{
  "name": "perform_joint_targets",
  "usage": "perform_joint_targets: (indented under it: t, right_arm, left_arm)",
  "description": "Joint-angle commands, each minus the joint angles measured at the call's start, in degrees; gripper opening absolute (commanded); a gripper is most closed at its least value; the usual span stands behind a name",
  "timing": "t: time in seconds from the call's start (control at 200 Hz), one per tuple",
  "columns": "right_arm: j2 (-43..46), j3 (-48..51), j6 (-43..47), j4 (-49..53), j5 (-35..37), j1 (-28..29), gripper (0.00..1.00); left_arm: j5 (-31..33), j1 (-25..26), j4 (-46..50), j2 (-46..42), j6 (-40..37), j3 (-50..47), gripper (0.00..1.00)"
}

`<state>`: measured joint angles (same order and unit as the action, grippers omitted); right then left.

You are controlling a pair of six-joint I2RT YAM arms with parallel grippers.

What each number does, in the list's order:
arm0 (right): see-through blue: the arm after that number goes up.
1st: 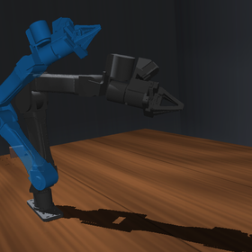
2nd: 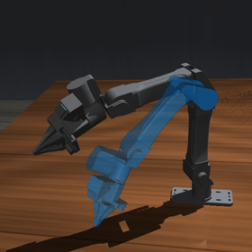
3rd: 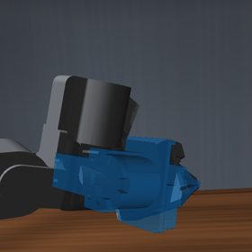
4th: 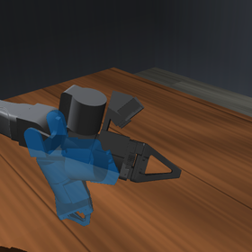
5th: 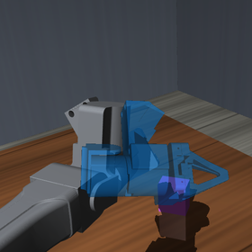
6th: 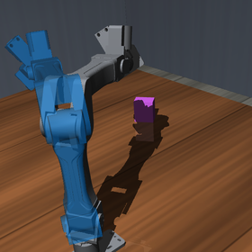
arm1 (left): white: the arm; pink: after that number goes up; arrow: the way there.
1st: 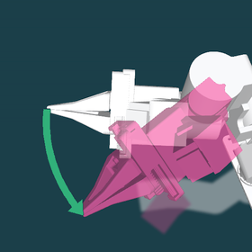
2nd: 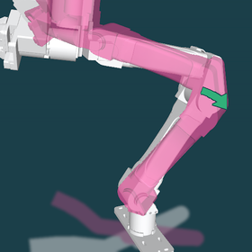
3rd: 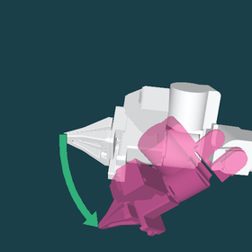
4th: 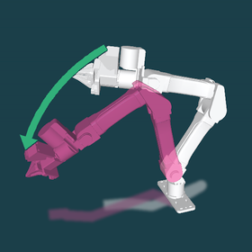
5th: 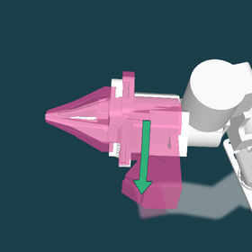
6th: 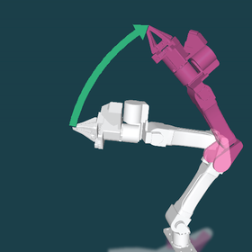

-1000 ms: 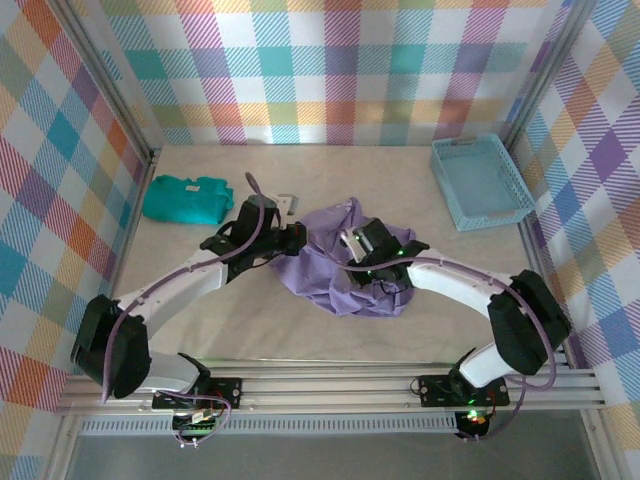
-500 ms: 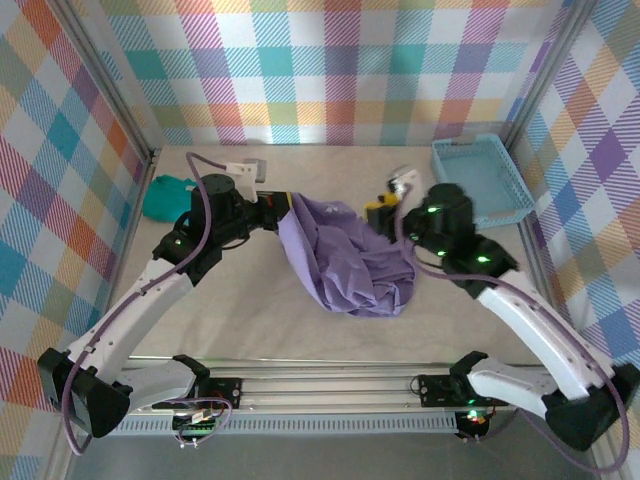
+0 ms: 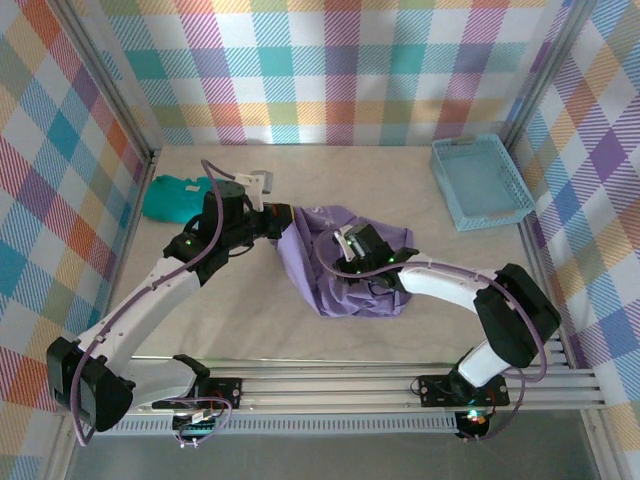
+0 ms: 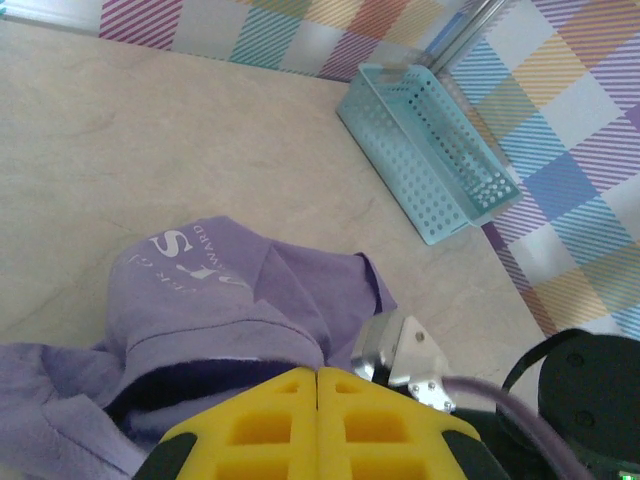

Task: Fold the inside-out t-shirt

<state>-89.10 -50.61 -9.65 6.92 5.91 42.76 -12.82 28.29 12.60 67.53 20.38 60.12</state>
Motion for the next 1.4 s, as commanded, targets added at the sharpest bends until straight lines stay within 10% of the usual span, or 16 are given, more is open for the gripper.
perform_joint_targets:
  t: [0.0, 0.145, 0.295, 0.44, 0.515, 0.68, 1.025, 1.394]
  right_arm:
    - [1.7, -2.1, 2.7, -0.3, 1.4, -2.3, 0.05]
    - [9.8, 0.9, 5.2, 1.3, -1.3, -5.8, 0.0]
    - [6.2, 0.2, 3.6, 2.7, -8.2, -6.1, 0.41]
    - [0.0, -0.6, 2.3, 0.3, -8.4, -6.1, 0.51]
    - [-2.4, -1.8, 2.1, -0.4, -9.7, -6.2, 0.47]
    - [2.0, -4.1, 5.0, 3.3, -6.9, -6.7, 0.0]
    - [34.5, -4.9, 6.3, 17.6, -12.4, -23.7, 0.03]
    - [42.1, 17.2, 1.6, 10.0, -2.9, -17.8, 0.39]
  left_arm:
    - [1.1, -0.5, 0.3, -3.0, 0.1, -0.5, 0.0]
    - [1.6, -0.5, 0.5, -4.7, 0.3, -1.0, 0.0]
    - [0.5, -0.6, -0.7, -4.3, 1.1, -1.7, 0.0]
    - [0.0, -0.5, -0.7, -3.5, 1.2, -1.5, 0.0]
    - [0.0, -0.7, -0.4, -3.6, 1.0, -1.5, 0.0]
    - [1.5, -0.6, 1.0, -4.6, 0.8, -1.0, 0.0]
    - [-1.5, -1.6, -2.2, -11.7, 4.8, -0.2, 0.0]
    - [-13.1, -1.6, -8.3, -10.2, 5.5, -5.0, 0.0]
